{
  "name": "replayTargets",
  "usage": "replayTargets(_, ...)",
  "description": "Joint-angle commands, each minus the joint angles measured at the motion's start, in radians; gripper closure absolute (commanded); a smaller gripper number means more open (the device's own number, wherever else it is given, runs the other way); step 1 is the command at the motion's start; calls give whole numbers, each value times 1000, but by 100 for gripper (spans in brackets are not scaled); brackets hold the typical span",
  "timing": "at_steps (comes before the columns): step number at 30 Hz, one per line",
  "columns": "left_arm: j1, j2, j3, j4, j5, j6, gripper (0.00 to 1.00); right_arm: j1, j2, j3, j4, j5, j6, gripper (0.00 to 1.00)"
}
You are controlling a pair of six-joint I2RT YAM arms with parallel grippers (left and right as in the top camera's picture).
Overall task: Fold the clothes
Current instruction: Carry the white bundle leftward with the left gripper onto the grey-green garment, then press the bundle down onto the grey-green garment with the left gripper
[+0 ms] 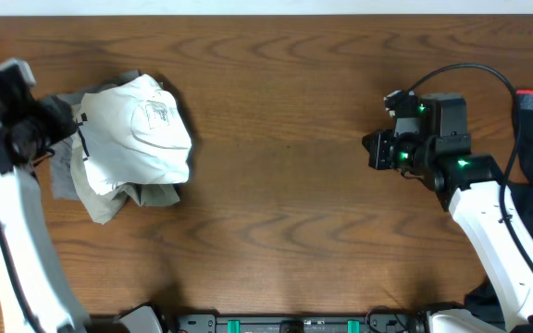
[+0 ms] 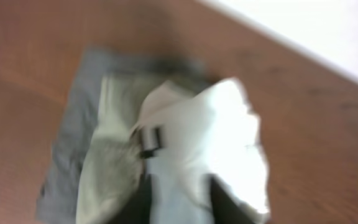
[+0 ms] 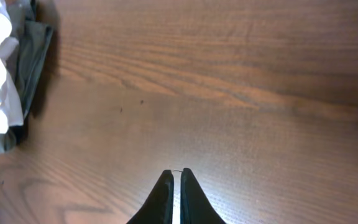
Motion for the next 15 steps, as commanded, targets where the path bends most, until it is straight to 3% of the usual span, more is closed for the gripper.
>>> replayTargets(1, -66, 17, -6, 0, 43, 55, 94, -7, -6, 4, 20, 31, 31, 94)
replayTargets(5, -145, 125, -50, 31, 40, 145, 94, -7, -6, 4, 46, 31, 55, 93)
replayTargets(8, -162, 261, -56, 46, -53, 153, 94, -7, -6, 4, 43, 31, 57, 93)
replayTargets(12, -122, 433, -56, 105, -266, -10, 94, -6, -6, 3, 33, 20, 57, 93)
replayTargets(15, -87, 548, -56, 164, -221, -27, 94, -6, -6, 3, 24, 21, 56, 94)
